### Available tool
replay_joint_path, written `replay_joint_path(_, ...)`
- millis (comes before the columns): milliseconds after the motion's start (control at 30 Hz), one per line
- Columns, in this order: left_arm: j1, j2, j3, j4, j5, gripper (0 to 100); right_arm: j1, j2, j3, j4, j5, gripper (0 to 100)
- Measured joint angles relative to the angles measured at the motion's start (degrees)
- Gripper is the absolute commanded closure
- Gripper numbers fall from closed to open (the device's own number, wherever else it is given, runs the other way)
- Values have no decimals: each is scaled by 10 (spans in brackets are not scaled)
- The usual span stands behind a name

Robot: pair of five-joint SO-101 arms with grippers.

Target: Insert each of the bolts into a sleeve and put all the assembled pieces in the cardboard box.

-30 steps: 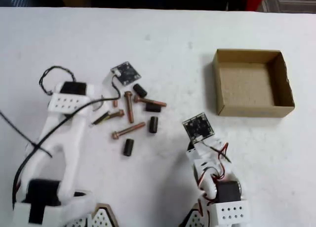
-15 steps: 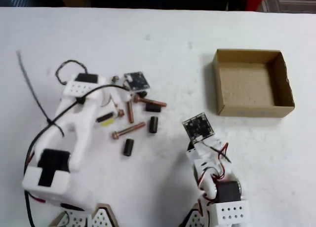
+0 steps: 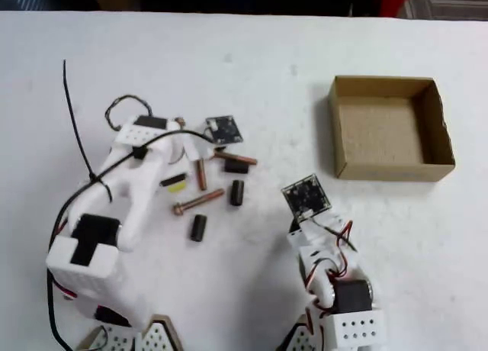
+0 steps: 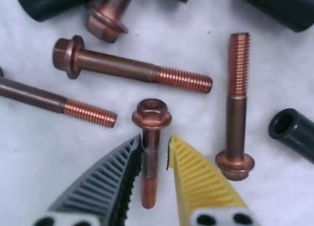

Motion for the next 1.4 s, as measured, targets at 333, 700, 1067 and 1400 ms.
replay_joint_path(333,9,18,-3,-9,-18,828,0,0,0,0,0,978)
replay_joint_path(700,11,18,-4,-6,-18,913,0,0,0,0,0,978)
replay_joint_path(1067,11,66,-52,21,-18,928,0,0,0,0,0,978)
replay_joint_path(1400,13,93,-87,42,-17,976,0,0,0,0,0,978)
